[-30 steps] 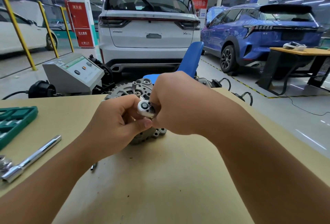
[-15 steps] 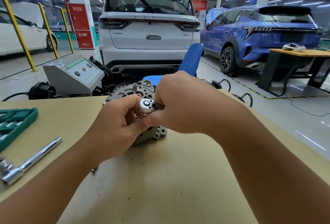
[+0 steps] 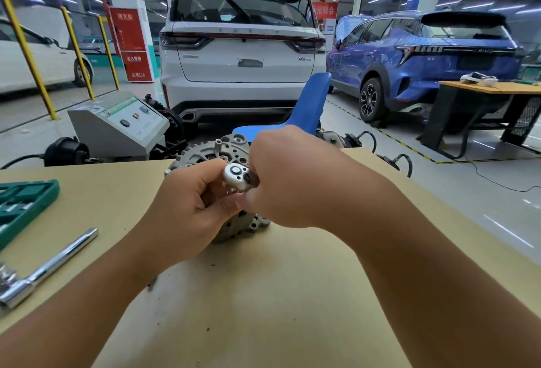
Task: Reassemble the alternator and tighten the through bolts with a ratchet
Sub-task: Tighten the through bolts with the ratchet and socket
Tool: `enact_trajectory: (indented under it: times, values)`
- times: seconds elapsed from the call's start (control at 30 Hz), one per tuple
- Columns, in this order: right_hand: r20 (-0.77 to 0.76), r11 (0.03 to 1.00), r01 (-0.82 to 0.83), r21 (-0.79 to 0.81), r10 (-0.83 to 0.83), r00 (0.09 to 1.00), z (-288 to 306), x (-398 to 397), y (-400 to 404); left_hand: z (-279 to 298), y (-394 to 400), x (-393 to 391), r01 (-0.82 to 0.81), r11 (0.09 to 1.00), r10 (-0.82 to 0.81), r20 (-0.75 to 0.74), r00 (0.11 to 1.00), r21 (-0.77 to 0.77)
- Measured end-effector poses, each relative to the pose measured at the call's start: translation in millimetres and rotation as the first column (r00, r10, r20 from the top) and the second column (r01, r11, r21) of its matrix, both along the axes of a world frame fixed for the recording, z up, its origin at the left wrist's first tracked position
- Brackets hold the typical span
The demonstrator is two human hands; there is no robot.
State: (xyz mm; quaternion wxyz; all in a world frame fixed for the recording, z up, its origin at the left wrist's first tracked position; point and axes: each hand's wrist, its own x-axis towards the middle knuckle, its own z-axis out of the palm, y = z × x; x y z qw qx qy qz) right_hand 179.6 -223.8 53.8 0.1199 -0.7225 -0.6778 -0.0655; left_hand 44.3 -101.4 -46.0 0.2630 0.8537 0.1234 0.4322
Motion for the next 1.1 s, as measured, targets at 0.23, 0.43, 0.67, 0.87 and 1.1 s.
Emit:
enact_trajectory:
  times: [0.23,0.43,0.67,0.87,1.1]
  values:
    - [-0.030,1.000,0.013,0.027,-0.012,0.999,1.2,0.1,1.4,3.1,1.3,-0.9,-0.015,1.000,0.014,-0.035,0.999,-0.027]
    - [-0.088,0.999,-0.018,0.037,0.021,0.996,1.0,-3.6,-1.8,0.2,-4.1,7.6,-0.100,0.995,0.100,0.028,0.995,-0.014]
    - [-0.025,0.995,0.019,0.099,-0.016,1.000,0.3,3.0,0.3,1.9,1.6,0.1,-0.066,0.998,0.066,-0.024,0.998,0.006]
    - [-0.193,0.999,-0.040,0.019,0.043,0.980,3.3,-3.7,-0.4,2.9,-3.2,3.5,-0.091,0.996,0.090,0.034,0.995,0.014]
    - [-0.019,0.998,0.011,0.068,-0.010,1.000,-2.8,-3.8,0.1,4.0,-1.5,0.6,-0.007,1.000,0.007,0.012,1.000,0.010]
